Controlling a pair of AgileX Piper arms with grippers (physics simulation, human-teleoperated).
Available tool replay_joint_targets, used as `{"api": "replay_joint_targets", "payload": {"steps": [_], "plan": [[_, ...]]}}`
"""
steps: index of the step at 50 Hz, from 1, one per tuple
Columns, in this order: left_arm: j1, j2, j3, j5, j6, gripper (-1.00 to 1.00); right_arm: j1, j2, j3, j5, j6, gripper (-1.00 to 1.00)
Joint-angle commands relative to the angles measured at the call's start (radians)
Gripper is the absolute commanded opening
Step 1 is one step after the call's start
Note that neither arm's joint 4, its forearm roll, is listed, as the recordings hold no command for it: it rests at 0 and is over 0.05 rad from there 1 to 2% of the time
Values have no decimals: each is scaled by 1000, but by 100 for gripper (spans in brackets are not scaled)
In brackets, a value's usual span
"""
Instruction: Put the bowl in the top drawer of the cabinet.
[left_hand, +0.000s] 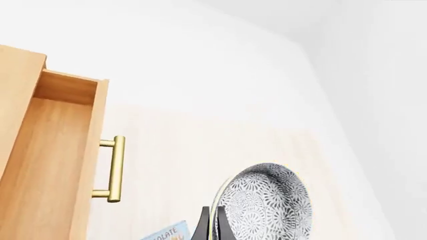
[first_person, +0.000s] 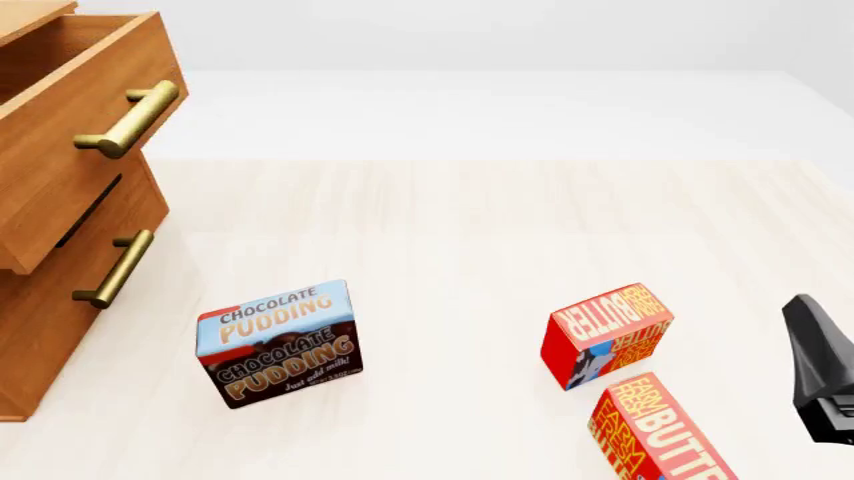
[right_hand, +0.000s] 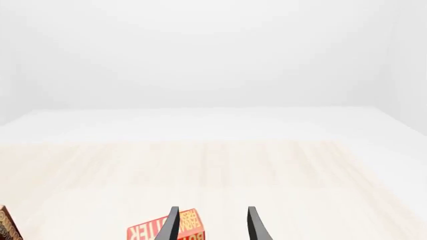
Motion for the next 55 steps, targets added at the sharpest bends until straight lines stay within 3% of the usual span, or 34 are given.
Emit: {"api": "replay_joint_targets", "payload": {"steps": [1,7,22,44,55], "plan": [[33,34,-71,65,-14,-100,1,0,0,-1,0,100],[51,57,-146,123,11,-100,2,0,0,-1,1,100],[126,66,-126,126,53,-100,0,0,0,-1,1,100],[197,92,-214,126,33,-100,3,0,0,-2,0,100],[228,65,-185,126,12,-100,5,0,0,-3,1,100]]}}
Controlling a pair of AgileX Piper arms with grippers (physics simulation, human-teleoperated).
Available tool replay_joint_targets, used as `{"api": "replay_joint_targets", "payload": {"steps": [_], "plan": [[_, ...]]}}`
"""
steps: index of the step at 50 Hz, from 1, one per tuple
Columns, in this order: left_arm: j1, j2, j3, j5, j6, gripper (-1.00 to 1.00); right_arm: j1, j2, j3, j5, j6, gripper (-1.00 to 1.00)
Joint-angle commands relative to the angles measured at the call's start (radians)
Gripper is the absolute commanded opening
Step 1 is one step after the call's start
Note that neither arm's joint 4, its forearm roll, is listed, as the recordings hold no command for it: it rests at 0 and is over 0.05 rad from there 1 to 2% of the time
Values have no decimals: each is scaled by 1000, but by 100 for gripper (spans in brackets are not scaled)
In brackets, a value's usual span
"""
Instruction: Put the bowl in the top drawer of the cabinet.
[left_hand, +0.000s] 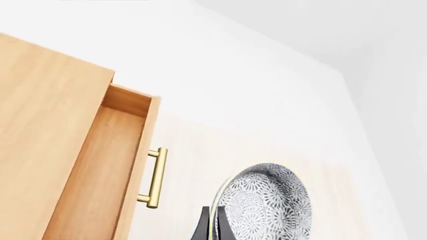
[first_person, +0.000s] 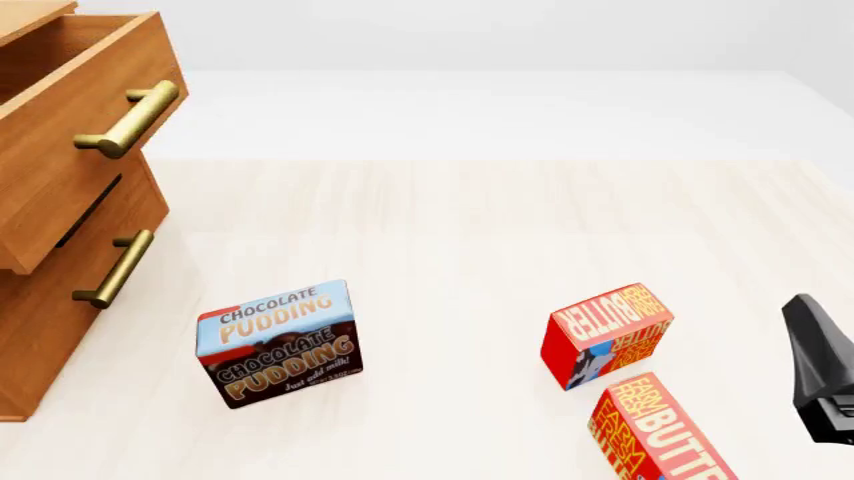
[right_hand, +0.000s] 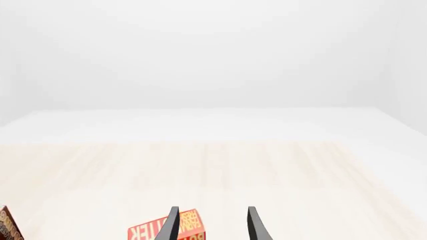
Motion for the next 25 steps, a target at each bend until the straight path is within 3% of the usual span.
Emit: {"api": "replay_joint_targets", "payload": {"steps": [1,25], "plan": [[39,-15,6,0,-13,-100,2,0,0,-1,0,100],[166,-18,25,0,-30,-100,7,0,0,-5,1,100]]}}
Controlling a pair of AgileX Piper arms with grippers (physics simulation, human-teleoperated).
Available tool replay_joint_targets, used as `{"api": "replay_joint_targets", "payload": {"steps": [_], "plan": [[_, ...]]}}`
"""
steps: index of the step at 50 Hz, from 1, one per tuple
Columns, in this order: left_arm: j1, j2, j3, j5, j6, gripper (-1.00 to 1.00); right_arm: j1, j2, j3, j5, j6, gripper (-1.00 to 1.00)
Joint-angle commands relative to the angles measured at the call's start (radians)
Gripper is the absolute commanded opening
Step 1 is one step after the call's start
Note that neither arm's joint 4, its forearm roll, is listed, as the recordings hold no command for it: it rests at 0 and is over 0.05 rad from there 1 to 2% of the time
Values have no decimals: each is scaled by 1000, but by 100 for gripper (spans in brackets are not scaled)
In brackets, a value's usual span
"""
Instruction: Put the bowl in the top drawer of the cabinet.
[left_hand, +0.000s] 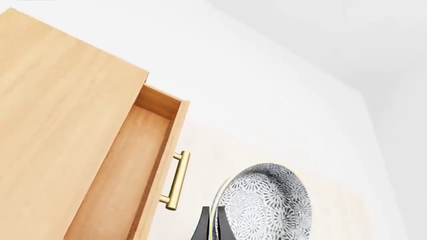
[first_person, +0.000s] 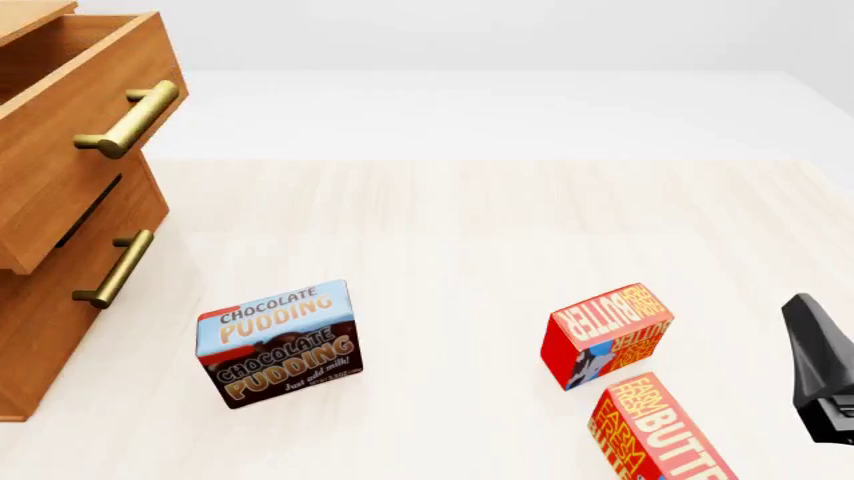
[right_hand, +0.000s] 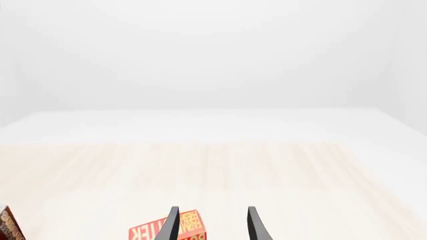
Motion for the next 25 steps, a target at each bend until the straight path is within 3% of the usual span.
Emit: {"api": "replay_joint_targets", "payload": {"steps": [1,25], "plan": [[54,-11,2,0,-6,-100,3,0,0,-2,0,100],[152,-40,46,0,-30,-100,6,0,0,-3,1,100]]}}
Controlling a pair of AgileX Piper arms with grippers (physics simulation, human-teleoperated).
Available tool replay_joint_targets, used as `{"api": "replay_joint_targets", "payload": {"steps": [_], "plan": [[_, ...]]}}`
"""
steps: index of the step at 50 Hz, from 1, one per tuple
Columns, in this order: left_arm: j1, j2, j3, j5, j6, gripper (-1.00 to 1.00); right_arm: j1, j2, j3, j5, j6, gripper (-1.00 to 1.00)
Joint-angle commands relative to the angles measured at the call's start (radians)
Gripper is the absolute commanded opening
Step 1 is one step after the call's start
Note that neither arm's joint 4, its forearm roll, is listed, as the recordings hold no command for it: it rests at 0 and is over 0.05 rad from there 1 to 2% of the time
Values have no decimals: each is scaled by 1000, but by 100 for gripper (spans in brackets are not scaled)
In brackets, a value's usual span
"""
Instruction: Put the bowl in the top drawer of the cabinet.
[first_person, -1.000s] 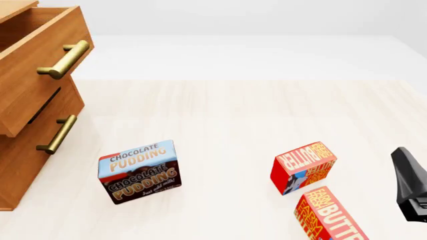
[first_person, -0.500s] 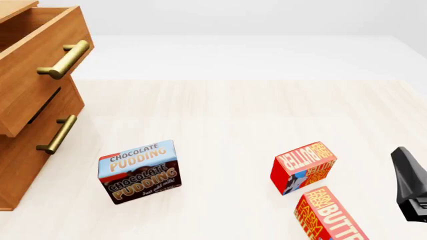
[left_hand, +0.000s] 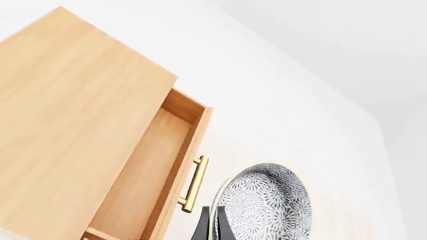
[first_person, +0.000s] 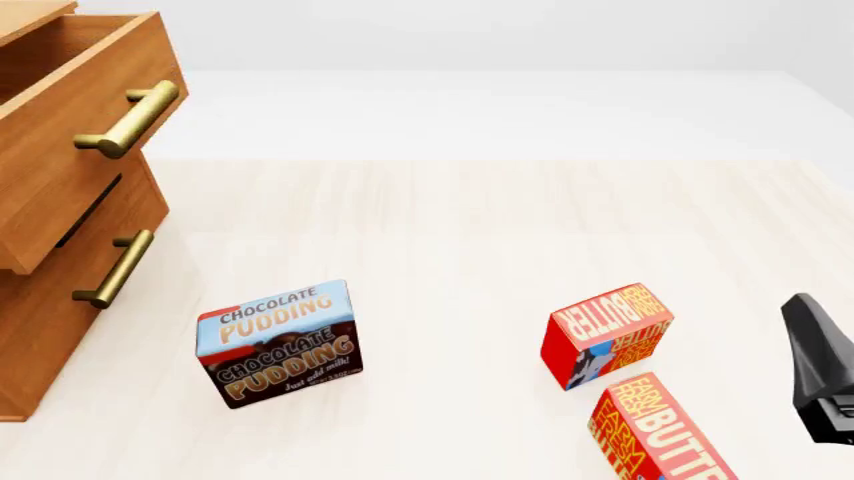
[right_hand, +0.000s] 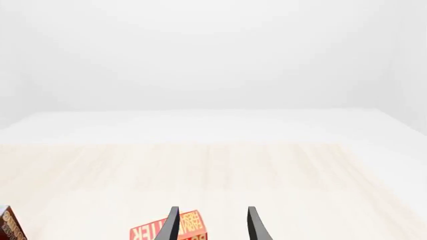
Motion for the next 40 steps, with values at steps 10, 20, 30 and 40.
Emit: {"api": "replay_joint_targets", "payload": {"steps": [10,20,30,40], "plan": [[81,-8,8,0,0,-100,2,0,0,-2,1,100],[115,4,10,0,-7,-100,4,0,0,-1,0,100],[166,22,9,0,-11,-100,3,0,0,-1,1,100],[200,26,23,0,-22,-100,5,0,0,-2,0,100]]}}
